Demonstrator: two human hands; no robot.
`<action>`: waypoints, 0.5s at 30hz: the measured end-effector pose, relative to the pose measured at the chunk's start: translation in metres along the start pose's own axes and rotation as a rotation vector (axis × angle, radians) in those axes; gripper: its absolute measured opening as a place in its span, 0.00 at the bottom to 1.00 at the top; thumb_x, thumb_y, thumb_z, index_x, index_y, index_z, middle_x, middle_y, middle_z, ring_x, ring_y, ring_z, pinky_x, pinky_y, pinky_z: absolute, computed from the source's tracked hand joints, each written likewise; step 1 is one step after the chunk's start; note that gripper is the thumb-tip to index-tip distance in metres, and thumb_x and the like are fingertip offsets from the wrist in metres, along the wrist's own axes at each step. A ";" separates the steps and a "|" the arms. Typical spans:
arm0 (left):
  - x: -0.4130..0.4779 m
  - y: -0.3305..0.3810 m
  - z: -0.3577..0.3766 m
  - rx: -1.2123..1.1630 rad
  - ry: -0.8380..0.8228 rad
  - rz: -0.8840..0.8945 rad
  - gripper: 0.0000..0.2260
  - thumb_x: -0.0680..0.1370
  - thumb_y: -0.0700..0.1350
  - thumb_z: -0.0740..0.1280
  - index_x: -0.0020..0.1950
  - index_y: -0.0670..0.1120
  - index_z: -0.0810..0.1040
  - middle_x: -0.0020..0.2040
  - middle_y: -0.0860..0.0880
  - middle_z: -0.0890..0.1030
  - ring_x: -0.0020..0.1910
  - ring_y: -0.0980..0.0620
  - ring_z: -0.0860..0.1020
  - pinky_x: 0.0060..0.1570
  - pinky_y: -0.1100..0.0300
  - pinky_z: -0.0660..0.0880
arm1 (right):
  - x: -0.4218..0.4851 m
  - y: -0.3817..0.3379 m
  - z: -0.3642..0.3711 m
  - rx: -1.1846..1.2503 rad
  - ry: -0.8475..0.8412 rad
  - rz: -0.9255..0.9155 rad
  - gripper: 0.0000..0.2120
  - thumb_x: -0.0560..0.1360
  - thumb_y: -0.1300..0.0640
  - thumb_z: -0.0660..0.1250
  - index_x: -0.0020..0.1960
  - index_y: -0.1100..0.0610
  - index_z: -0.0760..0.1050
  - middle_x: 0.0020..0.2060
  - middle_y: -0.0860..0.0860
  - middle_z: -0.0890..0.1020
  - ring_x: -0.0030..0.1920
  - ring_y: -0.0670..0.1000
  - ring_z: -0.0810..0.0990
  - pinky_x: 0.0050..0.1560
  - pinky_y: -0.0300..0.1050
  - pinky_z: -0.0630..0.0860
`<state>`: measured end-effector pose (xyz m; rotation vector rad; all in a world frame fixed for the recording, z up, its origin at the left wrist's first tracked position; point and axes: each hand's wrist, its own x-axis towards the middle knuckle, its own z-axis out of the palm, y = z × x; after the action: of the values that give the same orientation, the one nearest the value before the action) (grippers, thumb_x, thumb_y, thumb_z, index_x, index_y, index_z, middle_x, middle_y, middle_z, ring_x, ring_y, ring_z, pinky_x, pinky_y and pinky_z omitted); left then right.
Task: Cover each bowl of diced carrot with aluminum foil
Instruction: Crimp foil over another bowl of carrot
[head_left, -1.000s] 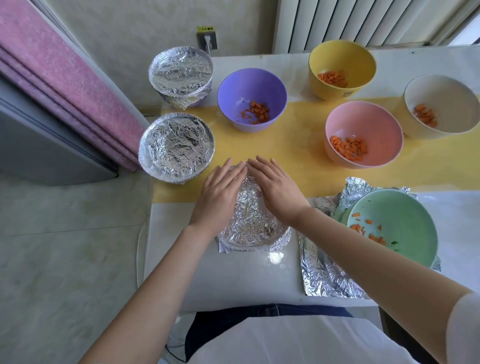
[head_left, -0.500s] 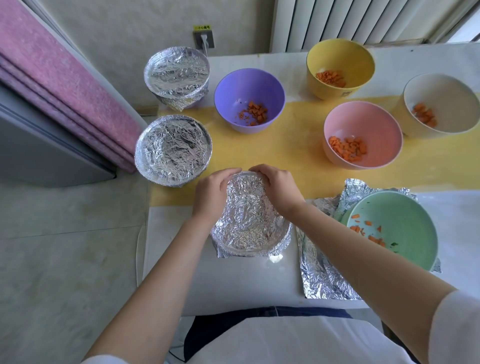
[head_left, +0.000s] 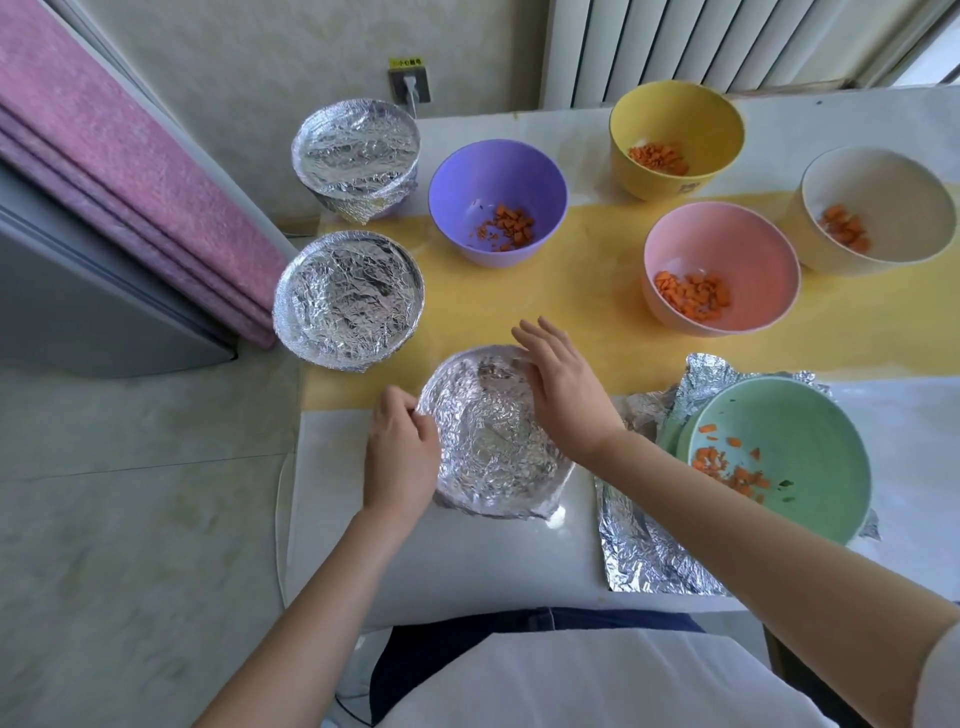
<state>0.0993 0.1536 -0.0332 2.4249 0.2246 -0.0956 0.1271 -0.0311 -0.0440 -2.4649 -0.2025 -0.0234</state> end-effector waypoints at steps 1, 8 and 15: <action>-0.006 -0.002 -0.003 0.009 -0.017 -0.042 0.03 0.78 0.38 0.57 0.44 0.41 0.64 0.42 0.44 0.70 0.38 0.43 0.68 0.34 0.54 0.59 | -0.005 0.001 0.000 -0.003 0.004 0.016 0.18 0.80 0.64 0.57 0.69 0.65 0.67 0.68 0.60 0.70 0.72 0.60 0.63 0.73 0.53 0.57; -0.034 -0.008 -0.027 0.290 -0.329 -0.167 0.10 0.77 0.49 0.58 0.38 0.47 0.65 0.35 0.50 0.73 0.38 0.46 0.72 0.32 0.57 0.62 | -0.028 0.005 0.006 -0.011 -0.051 0.076 0.21 0.80 0.62 0.57 0.72 0.63 0.61 0.72 0.58 0.65 0.74 0.56 0.58 0.73 0.41 0.48; -0.026 0.006 -0.026 0.055 -0.010 0.163 0.06 0.79 0.43 0.60 0.55 0.45 0.71 0.53 0.50 0.73 0.54 0.51 0.70 0.49 0.62 0.65 | -0.034 0.000 0.008 0.069 -0.029 0.139 0.21 0.81 0.60 0.54 0.73 0.62 0.59 0.72 0.56 0.64 0.73 0.54 0.60 0.72 0.40 0.52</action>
<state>0.0746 0.1627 -0.0065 2.4869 0.0195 -0.0414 0.0938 -0.0313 -0.0526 -2.4061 -0.0428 0.0775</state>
